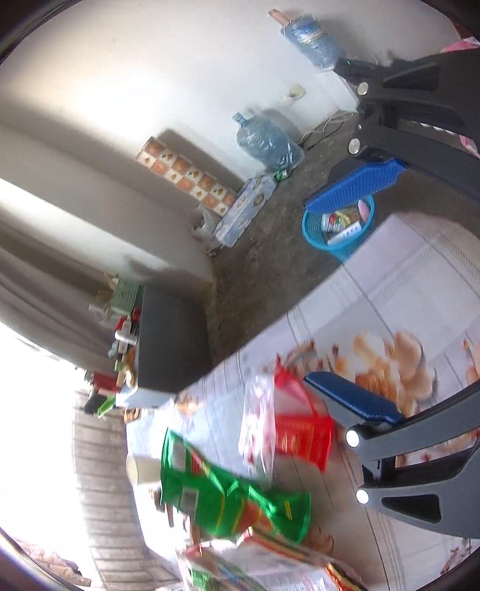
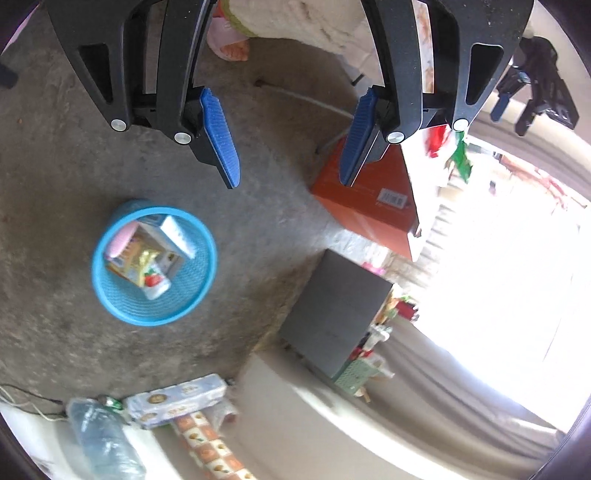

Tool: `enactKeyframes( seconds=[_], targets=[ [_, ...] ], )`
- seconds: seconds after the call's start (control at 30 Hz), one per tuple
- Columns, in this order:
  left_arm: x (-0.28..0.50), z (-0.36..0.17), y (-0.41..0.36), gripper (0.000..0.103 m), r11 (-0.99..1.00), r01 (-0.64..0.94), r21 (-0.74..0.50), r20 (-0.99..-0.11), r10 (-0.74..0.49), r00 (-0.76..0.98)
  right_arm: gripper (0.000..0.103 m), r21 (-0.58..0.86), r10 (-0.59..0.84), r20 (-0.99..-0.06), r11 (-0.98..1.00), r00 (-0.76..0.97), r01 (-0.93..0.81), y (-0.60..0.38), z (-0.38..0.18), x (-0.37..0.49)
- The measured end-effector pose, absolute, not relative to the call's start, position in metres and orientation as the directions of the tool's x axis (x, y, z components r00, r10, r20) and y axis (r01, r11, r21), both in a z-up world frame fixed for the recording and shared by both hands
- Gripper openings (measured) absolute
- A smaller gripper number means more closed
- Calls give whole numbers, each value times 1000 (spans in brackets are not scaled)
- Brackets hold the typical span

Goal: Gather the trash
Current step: 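Move both tools back toward the table, then grasp the red candy wrapper with the left tool while the right tool grasps the clear plastic bag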

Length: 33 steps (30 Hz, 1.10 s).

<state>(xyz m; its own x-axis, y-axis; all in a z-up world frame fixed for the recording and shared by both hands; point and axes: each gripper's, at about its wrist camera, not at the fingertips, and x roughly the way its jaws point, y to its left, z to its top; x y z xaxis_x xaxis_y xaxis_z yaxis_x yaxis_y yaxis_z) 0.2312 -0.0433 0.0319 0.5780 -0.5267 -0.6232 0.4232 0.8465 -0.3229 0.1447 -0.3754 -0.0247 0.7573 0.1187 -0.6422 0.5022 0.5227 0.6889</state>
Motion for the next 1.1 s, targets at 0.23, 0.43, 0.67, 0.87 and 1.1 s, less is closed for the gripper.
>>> enactKeyframes(
  seconds=[0.23, 0.43, 0.67, 0.87, 1.1],
  targets=[
    [232, 9, 15, 85, 926, 330, -184, -648, -367, 667, 55, 807, 466, -526, 538, 712, 244, -309, 0, 246],
    [262, -10, 19, 85, 927, 334, -169, -681, -355, 641, 55, 878, 671, -463, 437, 579, 195, -262, -3, 339],
    [306, -30, 1, 85, 926, 356, -128, -742, -327, 585, 55, 875, 703, -483, 396, 521, 278, -241, -25, 410],
    [328, -46, -9, 83, 936, 335, -109, -773, -292, 563, 55, 852, 730, -520, 407, 442, 331, -225, -49, 445],
    [335, -57, -15, 72, 936, 336, -106, -789, -285, 545, 52, 851, 752, -521, 420, 404, 314, -214, -49, 468]
  ],
)
